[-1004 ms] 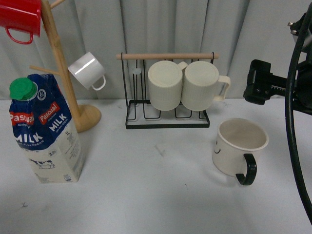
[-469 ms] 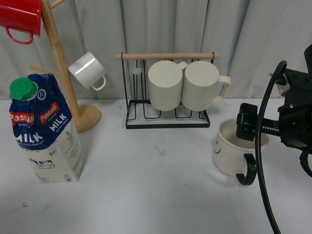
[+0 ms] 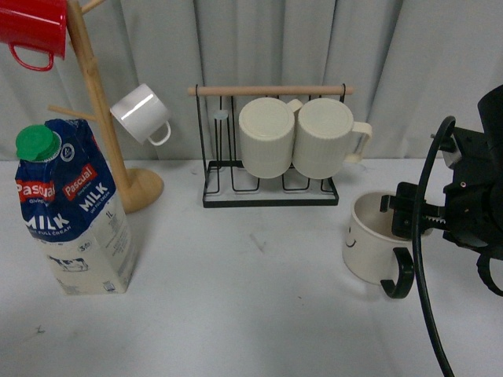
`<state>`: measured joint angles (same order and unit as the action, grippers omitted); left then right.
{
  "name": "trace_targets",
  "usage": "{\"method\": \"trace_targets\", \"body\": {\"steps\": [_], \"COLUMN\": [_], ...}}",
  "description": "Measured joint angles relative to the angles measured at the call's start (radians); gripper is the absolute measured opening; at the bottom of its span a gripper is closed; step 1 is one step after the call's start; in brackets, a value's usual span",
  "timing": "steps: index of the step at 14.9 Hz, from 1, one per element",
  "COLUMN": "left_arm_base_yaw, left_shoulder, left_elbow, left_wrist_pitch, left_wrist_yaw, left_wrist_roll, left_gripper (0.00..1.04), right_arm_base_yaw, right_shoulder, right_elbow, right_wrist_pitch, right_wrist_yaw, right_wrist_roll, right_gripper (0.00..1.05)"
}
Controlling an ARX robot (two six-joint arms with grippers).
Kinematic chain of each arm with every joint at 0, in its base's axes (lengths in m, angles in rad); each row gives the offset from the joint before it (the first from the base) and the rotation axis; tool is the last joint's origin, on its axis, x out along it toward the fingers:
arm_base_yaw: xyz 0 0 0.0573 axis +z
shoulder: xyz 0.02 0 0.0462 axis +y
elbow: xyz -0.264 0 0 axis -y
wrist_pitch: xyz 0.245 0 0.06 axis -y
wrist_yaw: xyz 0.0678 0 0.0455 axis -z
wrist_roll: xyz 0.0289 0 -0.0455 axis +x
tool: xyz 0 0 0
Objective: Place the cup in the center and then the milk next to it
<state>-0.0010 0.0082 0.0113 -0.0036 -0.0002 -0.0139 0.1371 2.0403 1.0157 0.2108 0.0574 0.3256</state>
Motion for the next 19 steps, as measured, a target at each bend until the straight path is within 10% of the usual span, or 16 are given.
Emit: {"method": "trace_targets", "body": {"steps": [6,19], "left_arm_base_yaw": [0.000,0.000], "left_shoulder": [0.000,0.000], "left_elbow": [0.000,0.000], "left_wrist_pitch": [0.000,0.000], "left_wrist_yaw": [0.000,0.000], "left_wrist_roll": [0.000,0.000], "left_gripper": [0.98,0.98], "right_arm_base_yaw": [0.035,0.249], "right_shoulder": [-0.049,0.069], "right_elbow": [-0.008,0.364], "right_wrist_pitch": [-0.020,-0.460], "right_wrist_yaw": [0.003,-0.049], "right_wrist_roll": [0.019,-0.012], "right_gripper": [0.03,0.03]}}
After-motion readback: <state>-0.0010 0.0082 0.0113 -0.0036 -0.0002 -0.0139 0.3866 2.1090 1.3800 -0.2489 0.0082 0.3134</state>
